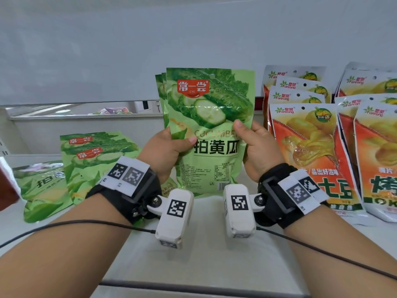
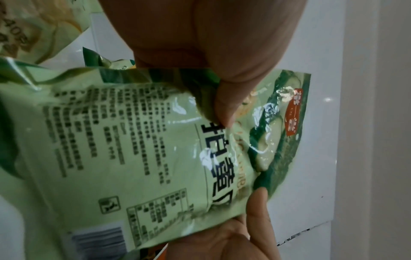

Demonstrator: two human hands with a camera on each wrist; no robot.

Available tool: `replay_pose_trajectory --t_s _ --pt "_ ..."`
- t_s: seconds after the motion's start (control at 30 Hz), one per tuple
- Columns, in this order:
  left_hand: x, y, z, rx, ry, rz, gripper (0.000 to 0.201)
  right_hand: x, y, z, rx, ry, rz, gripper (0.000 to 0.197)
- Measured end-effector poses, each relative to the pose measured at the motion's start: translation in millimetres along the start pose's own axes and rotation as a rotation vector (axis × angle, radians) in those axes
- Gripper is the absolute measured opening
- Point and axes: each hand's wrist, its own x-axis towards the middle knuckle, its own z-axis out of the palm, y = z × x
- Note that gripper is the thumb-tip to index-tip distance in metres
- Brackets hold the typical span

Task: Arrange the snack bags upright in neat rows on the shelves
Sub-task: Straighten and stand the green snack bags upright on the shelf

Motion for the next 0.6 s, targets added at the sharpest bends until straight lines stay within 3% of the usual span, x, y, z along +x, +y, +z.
replay_pose_trajectory --t_s 0.13,0.23,0.37,0.5,0.6 --pt "-2 3 -3 -0.057 0.102 -0.020 0.008 2 0 -5 -0.157 0.094 -0.005 0.010" --pt "-5 8 -4 -0.157 0.081 -0.055 0.020 1 3 -7 -0.291 0.114 -0.007 0.019" --pt "-13 12 1 -0.199 0.032 -0.085 0.037 -5 6 0 -0.371 -0.072 0.056 0.010" --pt "-22 18 -1 -0.157 -0.115 -0.071 0.066 -12 9 8 -0.410 -0.291 0.083 0.051" --pt "-27 22 -4 -0.115 -0.098 -0.015 0.066 -14 7 12 -0.441 -0.217 -0.017 0.044"
